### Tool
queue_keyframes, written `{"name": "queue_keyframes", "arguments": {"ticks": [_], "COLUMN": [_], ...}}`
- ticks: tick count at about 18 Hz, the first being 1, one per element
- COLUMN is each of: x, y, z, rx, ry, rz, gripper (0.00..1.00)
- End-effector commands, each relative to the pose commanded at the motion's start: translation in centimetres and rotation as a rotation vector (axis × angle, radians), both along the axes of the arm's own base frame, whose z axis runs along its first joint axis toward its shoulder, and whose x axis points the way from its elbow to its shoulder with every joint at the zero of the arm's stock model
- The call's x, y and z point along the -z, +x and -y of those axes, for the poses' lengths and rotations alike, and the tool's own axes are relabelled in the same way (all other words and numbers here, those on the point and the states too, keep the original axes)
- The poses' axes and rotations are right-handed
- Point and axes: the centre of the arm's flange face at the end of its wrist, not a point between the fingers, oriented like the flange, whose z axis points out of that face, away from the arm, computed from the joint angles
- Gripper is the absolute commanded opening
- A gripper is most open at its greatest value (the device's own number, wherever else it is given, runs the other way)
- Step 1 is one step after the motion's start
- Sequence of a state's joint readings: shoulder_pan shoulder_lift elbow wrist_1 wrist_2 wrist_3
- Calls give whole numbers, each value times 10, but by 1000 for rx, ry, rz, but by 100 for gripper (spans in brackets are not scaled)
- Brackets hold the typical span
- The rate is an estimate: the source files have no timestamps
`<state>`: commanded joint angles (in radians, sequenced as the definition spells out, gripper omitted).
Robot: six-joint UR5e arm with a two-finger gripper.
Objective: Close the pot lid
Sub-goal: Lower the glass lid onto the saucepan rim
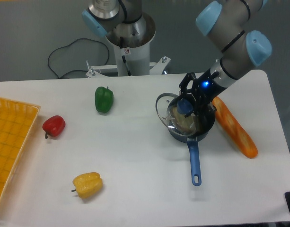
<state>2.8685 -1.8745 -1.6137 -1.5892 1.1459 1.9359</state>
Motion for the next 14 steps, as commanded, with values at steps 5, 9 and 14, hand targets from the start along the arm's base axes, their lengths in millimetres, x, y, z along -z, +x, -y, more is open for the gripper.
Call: {"name": "queue_keyframes", "arguments": {"ticks": [5,9,14], "x": [6,8,14], "y": [-6,-6,-9], "z": [6,8,19], "rx": [7,7,16], "ry": [8,7,9], "rz": [1,4,8], "gripper": [41,41,41]}}
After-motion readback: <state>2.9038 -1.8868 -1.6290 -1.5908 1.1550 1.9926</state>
